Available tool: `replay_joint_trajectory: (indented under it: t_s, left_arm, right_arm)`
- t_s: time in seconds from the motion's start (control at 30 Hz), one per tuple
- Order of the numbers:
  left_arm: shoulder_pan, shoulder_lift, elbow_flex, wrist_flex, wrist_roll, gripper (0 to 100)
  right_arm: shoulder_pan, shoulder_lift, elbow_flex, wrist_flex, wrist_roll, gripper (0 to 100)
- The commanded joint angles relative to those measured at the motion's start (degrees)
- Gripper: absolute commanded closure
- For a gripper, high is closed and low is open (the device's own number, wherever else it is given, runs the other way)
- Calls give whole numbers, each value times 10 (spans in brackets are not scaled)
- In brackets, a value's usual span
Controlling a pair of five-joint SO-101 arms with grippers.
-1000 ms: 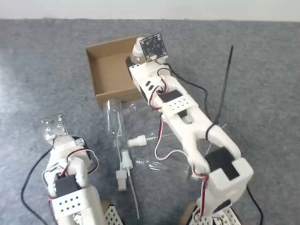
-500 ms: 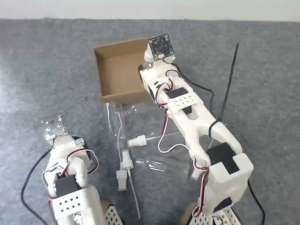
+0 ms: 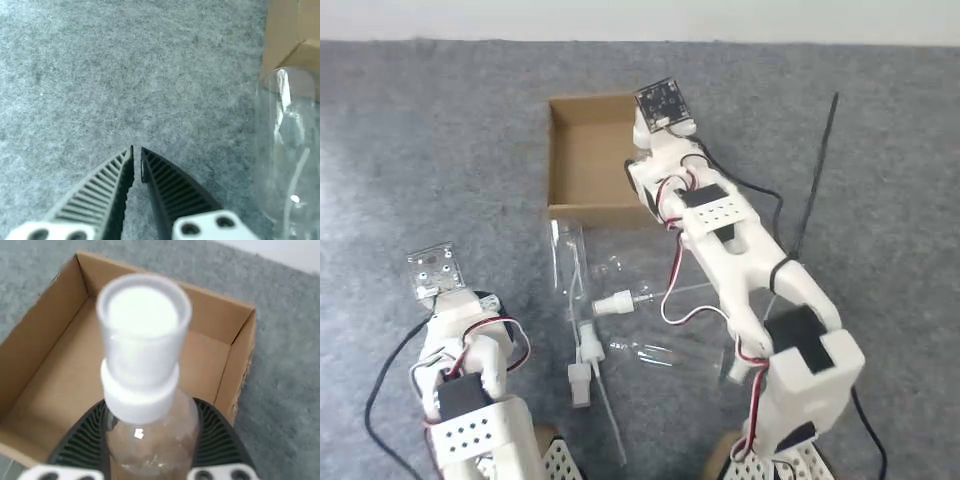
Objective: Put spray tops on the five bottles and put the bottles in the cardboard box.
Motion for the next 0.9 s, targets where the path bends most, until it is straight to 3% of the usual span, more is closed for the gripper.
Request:
replay_joint_trajectory:
  t_s: [0.0,0.37,0.57,0.87]
  left_arm:
    - [0,-11,-4,2,-3,980]
    - [0,-11,-4,2,-3,980]
    - [0,-11,-4,2,-3,980]
    - [0,-11,-4,2,-3,980]
  right_arm:
    - [25,-78,-30,48,9,982]
    - [23,-100,-33,65,7,982]
    - [23,-95,-33,-15,-51,982]
    - [-6,-93,-33,-89,-57,982]
